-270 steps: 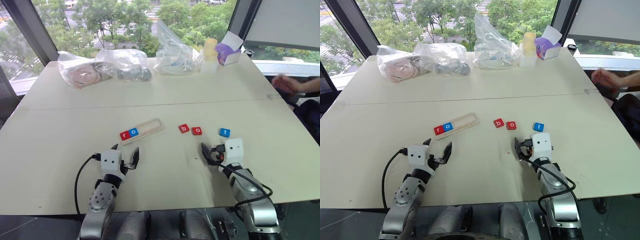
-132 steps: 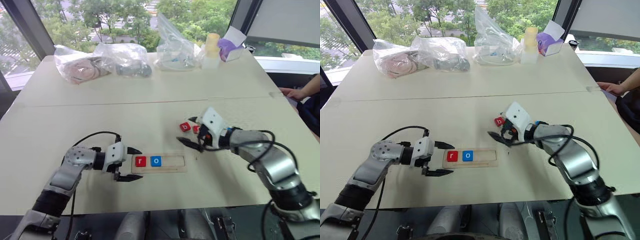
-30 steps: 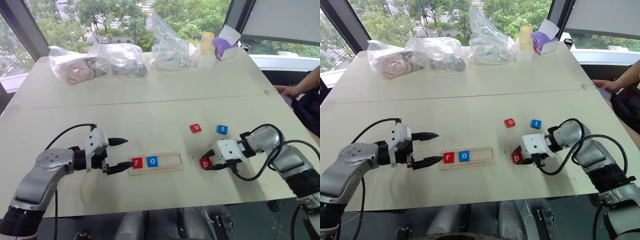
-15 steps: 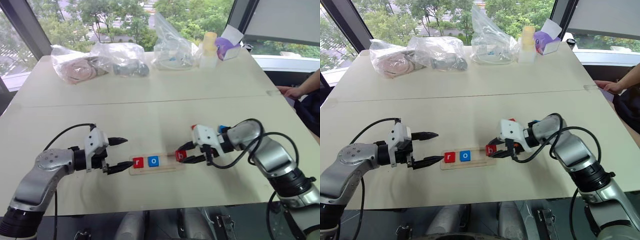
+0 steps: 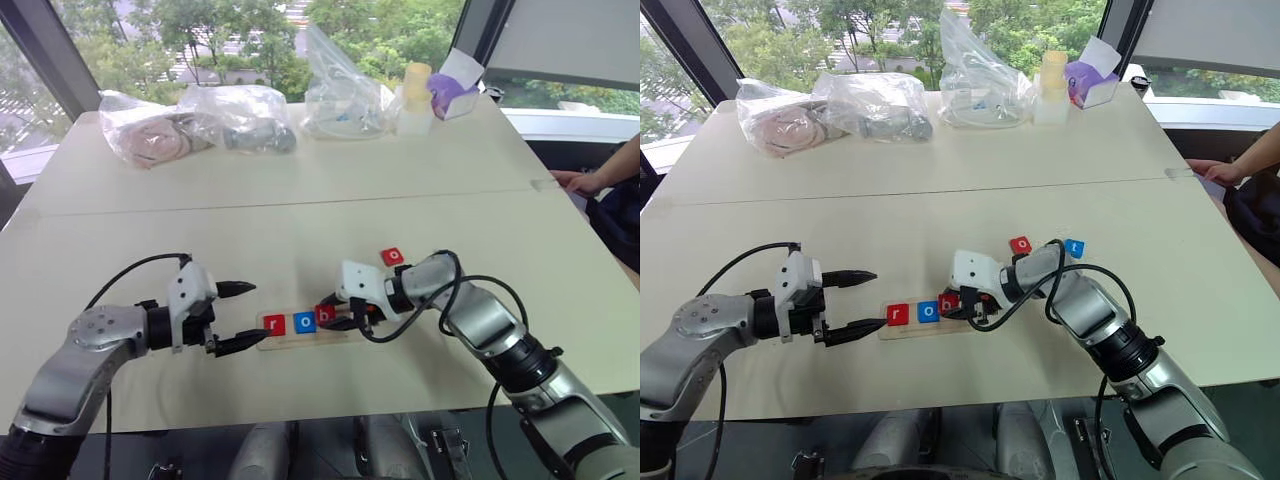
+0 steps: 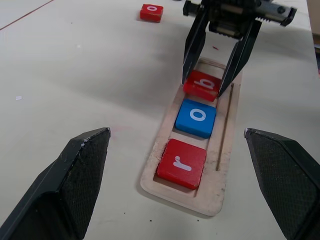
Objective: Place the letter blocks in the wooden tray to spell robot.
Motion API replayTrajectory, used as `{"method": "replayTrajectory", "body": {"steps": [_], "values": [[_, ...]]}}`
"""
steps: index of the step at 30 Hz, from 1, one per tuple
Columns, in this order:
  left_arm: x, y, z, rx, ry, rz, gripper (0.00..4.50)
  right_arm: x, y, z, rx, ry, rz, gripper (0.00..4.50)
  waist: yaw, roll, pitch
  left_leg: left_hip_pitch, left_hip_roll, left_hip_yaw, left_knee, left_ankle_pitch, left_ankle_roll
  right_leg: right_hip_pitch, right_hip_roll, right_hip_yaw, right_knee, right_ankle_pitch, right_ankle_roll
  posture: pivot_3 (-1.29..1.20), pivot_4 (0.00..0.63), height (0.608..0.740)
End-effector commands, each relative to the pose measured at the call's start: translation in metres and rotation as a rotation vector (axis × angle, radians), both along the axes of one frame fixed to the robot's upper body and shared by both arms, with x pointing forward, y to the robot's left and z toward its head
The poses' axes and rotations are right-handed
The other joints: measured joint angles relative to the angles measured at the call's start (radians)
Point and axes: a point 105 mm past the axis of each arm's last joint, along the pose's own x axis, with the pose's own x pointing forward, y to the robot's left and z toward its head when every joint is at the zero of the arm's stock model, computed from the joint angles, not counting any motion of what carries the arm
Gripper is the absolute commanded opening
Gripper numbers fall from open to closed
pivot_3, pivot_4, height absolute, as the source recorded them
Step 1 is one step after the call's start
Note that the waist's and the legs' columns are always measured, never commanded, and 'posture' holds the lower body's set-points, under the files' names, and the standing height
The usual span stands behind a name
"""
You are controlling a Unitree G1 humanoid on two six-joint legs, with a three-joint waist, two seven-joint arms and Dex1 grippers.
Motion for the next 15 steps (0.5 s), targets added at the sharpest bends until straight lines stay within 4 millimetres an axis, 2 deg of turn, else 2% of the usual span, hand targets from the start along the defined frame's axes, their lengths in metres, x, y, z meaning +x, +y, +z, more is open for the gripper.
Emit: {"method": "replayTrajectory", "body": {"steps": [1,13,14,15], "values": [[-0.0021,-0.0005,0.0093,-0.003,-0.032,-0.001,4.50,-0.0005,0.0032,0.0036,-0.016,-0.040,0.032,1.13,0.000,0.000,0.000,0.000,0.000,0.000,0.000,0.000,0.000,0.000,0.000,0.000,0.000,0.000,0.000,0.00,0.150,0.740],[-0.0004,-0.0004,0.0088,-0.004,-0.035,0.008,4.50,-0.0068,0.0037,0.0028,-0.026,-0.016,0.046,1.13,0.000,0.000,0.000,0.000,0.000,0.000,0.000,0.000,0.000,0.000,0.001,0.000,0.000,0.000,0.000,0.00,0.150,0.740],[-0.0004,-0.0004,0.0089,-0.004,-0.035,0.007,4.50,-0.0068,0.0040,0.0027,-0.026,-0.015,0.046,2.20,0.000,0.000,0.000,0.000,0.000,0.000,0.000,0.000,0.000,0.000,0.001,0.000,0.000,0.000,0.000,0.00,0.150,0.740],[-0.0004,-0.0004,0.0089,-0.004,-0.036,0.007,4.50,-0.0067,0.0043,0.0027,-0.026,-0.014,0.045,2.65,-0.001,0.000,0.000,0.000,0.000,0.000,0.000,0.000,0.000,0.000,0.001,0.000,0.000,0.000,0.000,0.00,0.150,0.740]]}}
